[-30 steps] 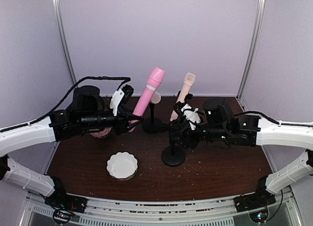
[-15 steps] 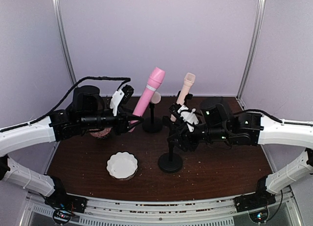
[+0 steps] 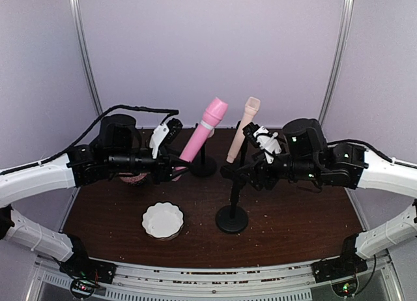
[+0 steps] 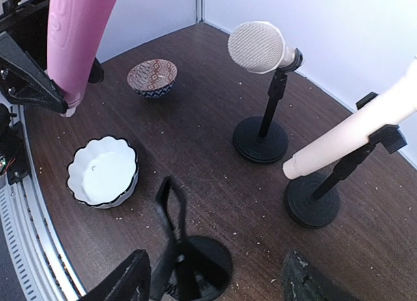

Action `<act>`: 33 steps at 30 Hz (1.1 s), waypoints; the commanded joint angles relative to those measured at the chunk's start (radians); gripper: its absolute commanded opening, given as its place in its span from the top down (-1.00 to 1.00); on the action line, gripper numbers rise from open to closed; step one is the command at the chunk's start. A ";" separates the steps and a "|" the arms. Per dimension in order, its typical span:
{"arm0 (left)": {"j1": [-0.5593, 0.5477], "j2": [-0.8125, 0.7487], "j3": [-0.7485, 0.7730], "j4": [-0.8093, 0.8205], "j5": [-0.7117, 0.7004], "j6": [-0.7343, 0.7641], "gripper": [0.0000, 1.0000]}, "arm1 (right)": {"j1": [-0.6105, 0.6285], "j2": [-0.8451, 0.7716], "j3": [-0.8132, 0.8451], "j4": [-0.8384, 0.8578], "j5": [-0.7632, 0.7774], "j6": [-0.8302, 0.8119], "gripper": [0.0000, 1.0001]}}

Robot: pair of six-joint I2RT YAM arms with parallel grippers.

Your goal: Attach the microphones to the stand

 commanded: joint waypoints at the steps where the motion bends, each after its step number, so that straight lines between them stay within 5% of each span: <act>1: 0.009 0.007 0.040 0.027 0.032 0.025 1.00 | -0.001 0.034 0.018 0.040 -0.037 -0.034 -0.40; 9: 0.010 0.001 0.042 0.024 0.041 0.029 1.00 | -0.010 0.068 0.013 0.015 -0.035 -0.127 -0.45; 21: 0.009 0.005 0.045 0.020 0.049 0.035 1.00 | -0.050 0.077 -0.035 0.055 -0.163 -0.120 -0.23; 26: 0.010 0.007 0.046 0.018 0.048 0.038 1.00 | -0.050 0.077 -0.033 0.046 -0.213 -0.122 -0.43; 33: 0.010 0.009 0.047 0.016 0.053 0.039 1.00 | -0.051 0.057 -0.045 0.043 -0.218 -0.103 -0.44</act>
